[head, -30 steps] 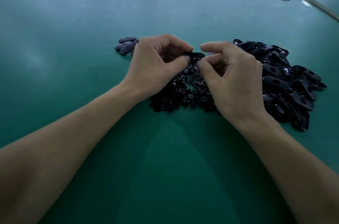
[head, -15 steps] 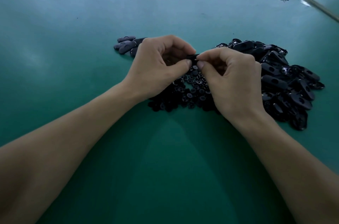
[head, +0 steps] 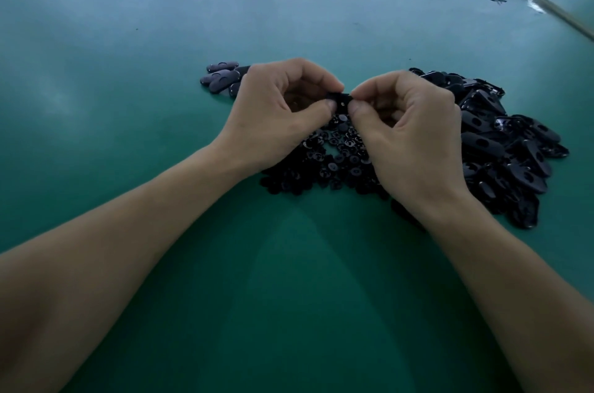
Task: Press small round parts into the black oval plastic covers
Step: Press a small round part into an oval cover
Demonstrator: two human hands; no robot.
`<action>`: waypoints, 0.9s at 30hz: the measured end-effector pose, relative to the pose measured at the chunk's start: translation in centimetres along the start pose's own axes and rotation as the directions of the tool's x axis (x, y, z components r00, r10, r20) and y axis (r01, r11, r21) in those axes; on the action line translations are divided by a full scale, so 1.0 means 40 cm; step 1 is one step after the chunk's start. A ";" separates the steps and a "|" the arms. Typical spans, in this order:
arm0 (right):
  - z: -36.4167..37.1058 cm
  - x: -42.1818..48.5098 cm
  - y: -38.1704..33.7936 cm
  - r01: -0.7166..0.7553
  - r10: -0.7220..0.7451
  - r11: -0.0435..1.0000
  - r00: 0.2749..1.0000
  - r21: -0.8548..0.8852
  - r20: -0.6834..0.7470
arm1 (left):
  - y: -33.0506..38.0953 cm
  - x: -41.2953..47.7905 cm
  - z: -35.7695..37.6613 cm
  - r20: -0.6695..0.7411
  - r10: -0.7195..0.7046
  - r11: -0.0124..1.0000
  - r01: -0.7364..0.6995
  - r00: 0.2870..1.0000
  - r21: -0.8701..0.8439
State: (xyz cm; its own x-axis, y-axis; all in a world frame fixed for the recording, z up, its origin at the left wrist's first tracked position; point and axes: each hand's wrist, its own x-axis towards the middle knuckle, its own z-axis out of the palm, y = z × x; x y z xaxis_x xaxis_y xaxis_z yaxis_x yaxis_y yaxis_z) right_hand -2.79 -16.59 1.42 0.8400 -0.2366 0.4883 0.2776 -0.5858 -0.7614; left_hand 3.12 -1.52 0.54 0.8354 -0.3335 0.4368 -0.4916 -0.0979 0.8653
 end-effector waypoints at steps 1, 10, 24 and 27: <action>-0.003 0.002 0.002 0.004 -0.004 1.000 1.000 0.003 -0.009 | -0.002 0.001 -0.001 -0.017 -0.009 1.000 0.008 1.000 -0.020; 0.001 -0.001 0.004 0.000 -0.002 0.999 1.000 0.035 0.031 | 0.001 -0.001 -0.001 0.003 -0.014 0.999 0.014 1.000 -0.040; -0.002 -0.002 0.004 0.004 -0.006 1.000 0.998 0.028 0.059 | 0.002 -0.003 -0.002 0.023 0.005 1.000 -0.005 1.000 -0.021; -0.003 -0.001 0.005 0.005 -0.006 1.000 0.998 0.012 0.058 | 0.002 -0.004 -0.002 0.033 0.015 1.000 -0.015 0.999 -0.003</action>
State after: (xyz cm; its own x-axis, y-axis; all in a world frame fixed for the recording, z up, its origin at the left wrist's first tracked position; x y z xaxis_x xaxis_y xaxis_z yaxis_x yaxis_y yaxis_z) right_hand -2.80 -16.79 1.28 0.8639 -0.1882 0.4671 0.2874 -0.5774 -0.7642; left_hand 2.97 -1.41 0.55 0.8193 -0.3659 0.4415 -0.5033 -0.0900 0.8594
